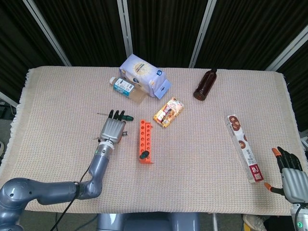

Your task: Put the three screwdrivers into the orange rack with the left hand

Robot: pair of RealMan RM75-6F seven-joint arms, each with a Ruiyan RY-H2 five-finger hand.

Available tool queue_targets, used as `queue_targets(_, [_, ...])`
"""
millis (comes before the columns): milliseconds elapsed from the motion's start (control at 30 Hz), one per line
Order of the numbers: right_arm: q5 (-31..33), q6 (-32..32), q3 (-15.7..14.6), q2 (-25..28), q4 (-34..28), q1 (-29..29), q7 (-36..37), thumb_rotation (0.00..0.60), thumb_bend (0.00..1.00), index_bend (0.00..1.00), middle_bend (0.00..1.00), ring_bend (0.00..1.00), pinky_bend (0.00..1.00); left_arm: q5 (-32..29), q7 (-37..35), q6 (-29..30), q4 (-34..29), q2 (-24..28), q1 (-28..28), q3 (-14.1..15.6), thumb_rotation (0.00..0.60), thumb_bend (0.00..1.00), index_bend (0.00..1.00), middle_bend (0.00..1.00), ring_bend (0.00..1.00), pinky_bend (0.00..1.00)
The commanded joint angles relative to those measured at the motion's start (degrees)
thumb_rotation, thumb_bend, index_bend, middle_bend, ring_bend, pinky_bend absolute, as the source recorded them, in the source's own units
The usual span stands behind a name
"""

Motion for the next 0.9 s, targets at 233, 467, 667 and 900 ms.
queue_targets(233, [0.1, 0.16, -0.05, 0.08, 0.55, -0.36, 0.84, 0.6, 0.0, 0.03, 0.0, 0.0, 0.03, -0.72, 3.98, 0.61, 2.2, -2.73, -1.46, 0.12, 0.6, 0.28, 0.45, 0.0, 0.0, 0.0])
queue_targets(467, [0.3, 0.14, -0.04, 0.04, 0.6, -0.54, 1.01, 0.6, 0.0, 0.03, 0.0, 0.0, 0.03, -0.89, 5.89, 0.63, 5.21, -4.54, -2.13, -0.28, 0.6, 0.28, 0.45, 0.0, 0.0, 0.0])
queue_targets(667, [0.45, 0.2, 0.01, 0.03, 0.63, -0.68, 1.11, 0.6, 0.0, 0.03, 0.0, 0.0, 0.03, -0.74, 6.93, 0.59, 6.33, -5.13, -2.18, -0.3, 0.6, 0.28, 0.45, 0.0, 0.0, 0.0])
queue_targets(900, [0.58, 0.17, 0.03, 0.04, 0.79, -0.84, 1.37, 0.6, 0.0, 0.03, 0.0, 0.0, 0.03, -1.24, 6.76, -1.05, 7.2, -5.87, -1.91, -0.69, 0.6, 0.28, 0.45, 0.0, 0.0, 0.0])
